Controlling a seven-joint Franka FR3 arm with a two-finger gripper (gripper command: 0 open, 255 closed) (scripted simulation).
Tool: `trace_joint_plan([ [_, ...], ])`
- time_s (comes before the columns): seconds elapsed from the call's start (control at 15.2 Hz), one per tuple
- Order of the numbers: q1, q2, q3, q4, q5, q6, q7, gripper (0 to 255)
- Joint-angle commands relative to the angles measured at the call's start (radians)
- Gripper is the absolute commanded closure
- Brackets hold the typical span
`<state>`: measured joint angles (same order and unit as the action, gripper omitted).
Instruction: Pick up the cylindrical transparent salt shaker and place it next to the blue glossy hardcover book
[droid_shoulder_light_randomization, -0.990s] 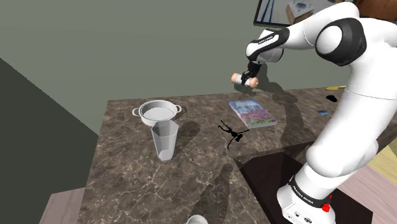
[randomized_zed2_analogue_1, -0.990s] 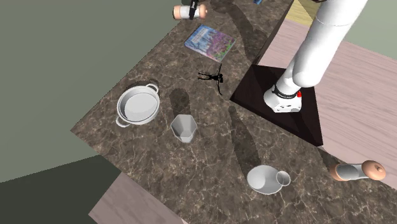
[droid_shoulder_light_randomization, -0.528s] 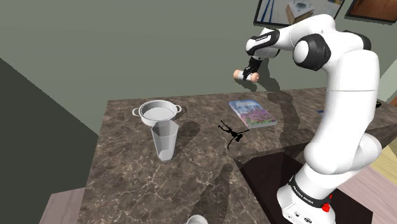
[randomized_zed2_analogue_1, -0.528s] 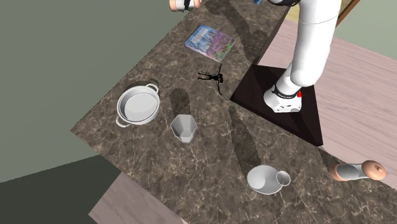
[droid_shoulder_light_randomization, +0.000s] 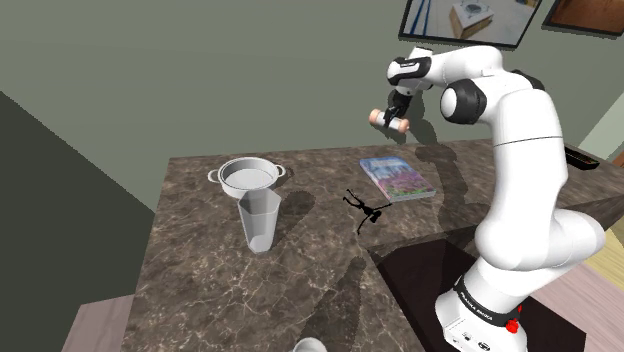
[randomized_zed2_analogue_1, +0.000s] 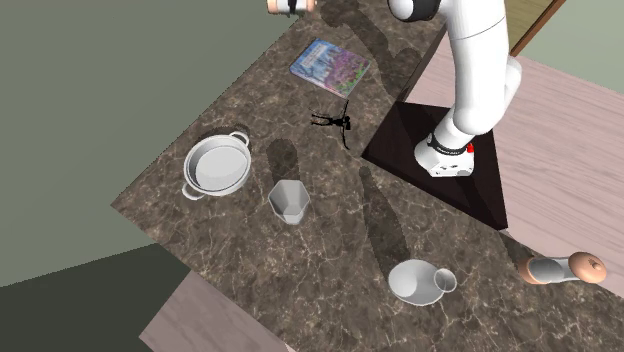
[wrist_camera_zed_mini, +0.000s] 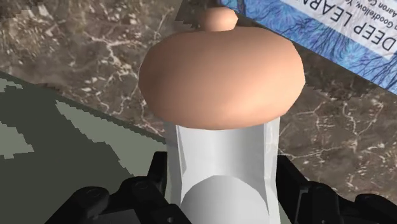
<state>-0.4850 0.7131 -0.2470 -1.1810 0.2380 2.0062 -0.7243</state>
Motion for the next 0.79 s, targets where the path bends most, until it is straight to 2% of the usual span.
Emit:
trace_joint_plan([
  [0.0,0.0,0.015,-0.003,0.005,0.006,0.111,-0.001,255],
  [0.73,0.017,0.063,-0.015,-0.068,0.043,0.225,-0.027,255],
])
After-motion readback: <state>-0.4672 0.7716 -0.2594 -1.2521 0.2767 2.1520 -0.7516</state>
